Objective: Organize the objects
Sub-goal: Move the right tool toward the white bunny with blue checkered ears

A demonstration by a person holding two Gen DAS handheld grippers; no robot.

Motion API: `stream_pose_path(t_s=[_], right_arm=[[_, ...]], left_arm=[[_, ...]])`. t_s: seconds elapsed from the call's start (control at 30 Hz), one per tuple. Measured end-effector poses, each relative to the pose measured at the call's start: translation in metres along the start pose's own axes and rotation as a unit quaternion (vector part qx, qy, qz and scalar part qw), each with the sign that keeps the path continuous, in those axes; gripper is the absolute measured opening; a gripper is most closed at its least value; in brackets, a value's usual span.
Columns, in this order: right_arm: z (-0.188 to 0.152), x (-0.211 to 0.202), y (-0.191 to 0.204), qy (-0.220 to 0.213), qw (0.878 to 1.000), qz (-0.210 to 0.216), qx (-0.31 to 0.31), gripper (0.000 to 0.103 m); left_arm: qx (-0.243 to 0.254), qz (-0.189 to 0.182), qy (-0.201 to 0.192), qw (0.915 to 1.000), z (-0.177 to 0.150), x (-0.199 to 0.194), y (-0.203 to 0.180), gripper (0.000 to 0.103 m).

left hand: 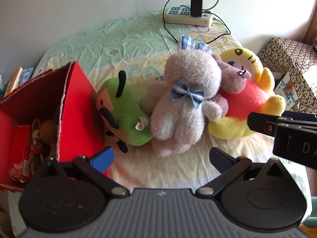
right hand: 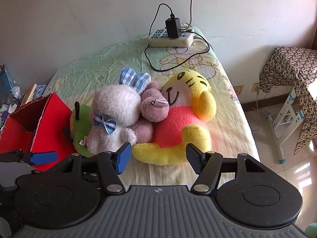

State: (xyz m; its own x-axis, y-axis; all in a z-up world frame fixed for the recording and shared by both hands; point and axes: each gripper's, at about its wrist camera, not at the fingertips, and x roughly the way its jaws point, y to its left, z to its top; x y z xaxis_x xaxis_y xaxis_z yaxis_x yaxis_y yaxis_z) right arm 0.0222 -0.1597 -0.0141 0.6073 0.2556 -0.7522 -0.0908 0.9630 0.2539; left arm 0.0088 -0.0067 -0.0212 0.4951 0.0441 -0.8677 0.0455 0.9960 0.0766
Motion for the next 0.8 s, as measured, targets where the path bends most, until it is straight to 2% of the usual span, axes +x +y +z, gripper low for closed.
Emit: stream_pose_path(t_s=[0.07,0.17,0.33,0.4,0.57,0.8], right_arm=[[0.007,-0.001,-0.003,-0.007,1.000,0.016,0.007,0.064],[0.019,0.000,-0.006,-0.016,0.999,0.047,0.015,0.059],[0.033,0.009,-0.006,-0.012,0.994,0.104,0.025,0.055],[0.036,0.015,-0.005,-0.005,0.991,0.131,0.032,0.055],[0.045,0.035,0.001,0.008,0.988,0.153,0.030,0.055],[0.048,0.057,0.003,0.039,0.986,0.160,0.041,0.060]], left_arm=[[0.004,-0.017,-0.013,0.9998,0.005,-0.004,0.002,0.102],[0.006,-0.068,-0.027,0.9973,0.012,-0.006,0.008,0.102],[-0.006,-0.172,-0.041,0.9843,0.022,-0.004,0.015,0.103],[-0.012,-0.182,-0.049,0.9820,0.025,-0.001,0.016,0.103],[0.010,-0.179,-0.059,0.9821,0.038,0.015,0.009,0.102],[0.015,-0.188,-0.052,0.9807,0.049,0.039,0.013,0.100]])
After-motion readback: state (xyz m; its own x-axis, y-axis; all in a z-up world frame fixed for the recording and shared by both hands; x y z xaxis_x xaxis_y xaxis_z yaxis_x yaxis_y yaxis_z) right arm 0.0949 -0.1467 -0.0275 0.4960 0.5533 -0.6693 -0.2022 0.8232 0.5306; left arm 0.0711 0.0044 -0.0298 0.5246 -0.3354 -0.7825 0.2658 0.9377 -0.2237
